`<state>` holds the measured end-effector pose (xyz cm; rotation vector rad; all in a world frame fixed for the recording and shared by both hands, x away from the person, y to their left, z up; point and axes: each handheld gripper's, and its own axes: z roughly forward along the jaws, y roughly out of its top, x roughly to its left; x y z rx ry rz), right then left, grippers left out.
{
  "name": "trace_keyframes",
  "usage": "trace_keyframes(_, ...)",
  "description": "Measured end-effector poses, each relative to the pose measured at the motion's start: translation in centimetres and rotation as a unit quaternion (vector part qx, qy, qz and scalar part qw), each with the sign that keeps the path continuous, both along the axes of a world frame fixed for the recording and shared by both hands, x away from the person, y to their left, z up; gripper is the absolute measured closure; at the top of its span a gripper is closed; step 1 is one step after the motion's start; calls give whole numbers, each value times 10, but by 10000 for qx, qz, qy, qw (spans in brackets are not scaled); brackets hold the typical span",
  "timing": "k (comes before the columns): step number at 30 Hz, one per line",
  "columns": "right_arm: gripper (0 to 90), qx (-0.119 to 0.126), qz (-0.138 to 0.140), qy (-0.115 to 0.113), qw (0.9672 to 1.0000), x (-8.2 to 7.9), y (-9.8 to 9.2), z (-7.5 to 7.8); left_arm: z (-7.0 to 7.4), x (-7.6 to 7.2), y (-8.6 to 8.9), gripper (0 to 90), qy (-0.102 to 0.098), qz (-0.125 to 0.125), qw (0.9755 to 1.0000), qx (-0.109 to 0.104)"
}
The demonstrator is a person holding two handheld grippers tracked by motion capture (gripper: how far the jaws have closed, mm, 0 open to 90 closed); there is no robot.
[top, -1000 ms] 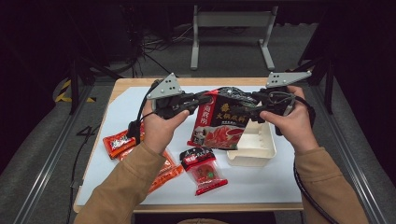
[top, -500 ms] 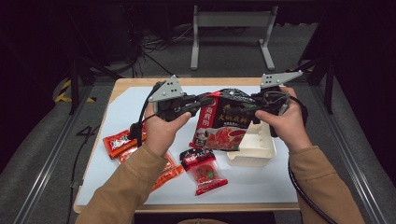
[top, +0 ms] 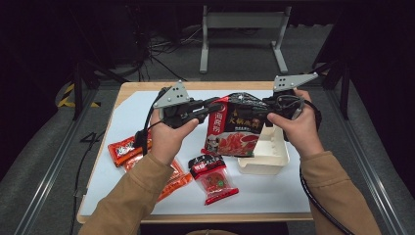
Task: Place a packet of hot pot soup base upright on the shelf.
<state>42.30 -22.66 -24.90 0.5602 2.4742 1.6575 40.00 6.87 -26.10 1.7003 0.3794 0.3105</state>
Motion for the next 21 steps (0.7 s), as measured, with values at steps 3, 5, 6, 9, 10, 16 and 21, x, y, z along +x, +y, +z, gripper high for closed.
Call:
trace_keyframes(3, 791, -33, 0, -26, 10000, 1, 1, 4, 0, -1, 2, 777, 5, 46, 10000, -2)
trace_keyframes(5, 798, -50, -18, -69, 10000, 2, 1, 5, -1, -2, 4, 742, 62, 51, 10000, -15)
trace_keyframes(6, 800, -52, -25, -87, 9999, 3, 0, 7, -1, -2, 5, 722, 79, 62, 9999, -37)
trace_keyframes(9, 802, -119, -81, -161, 9998, 5, -1, 9, -1, -3, 11, 647, 112, 200, 9997, -126)
trace_keyframes(10, 802, -138, -113, -172, 9997, 6, -2, 10, -1, -3, 13, 615, 91, 258, 9996, -120)
trace_keyframes(16, 801, -151, -336, -271, 9990, 17, -14, 16, -2, -7, 30, 530, 91, 489, 9987, -84)
trace_keyframes(21, 800, -220, -514, -371, 9977, 26, -22, 19, -8, -11, 42, 497, 160, 555, 9983, -13)
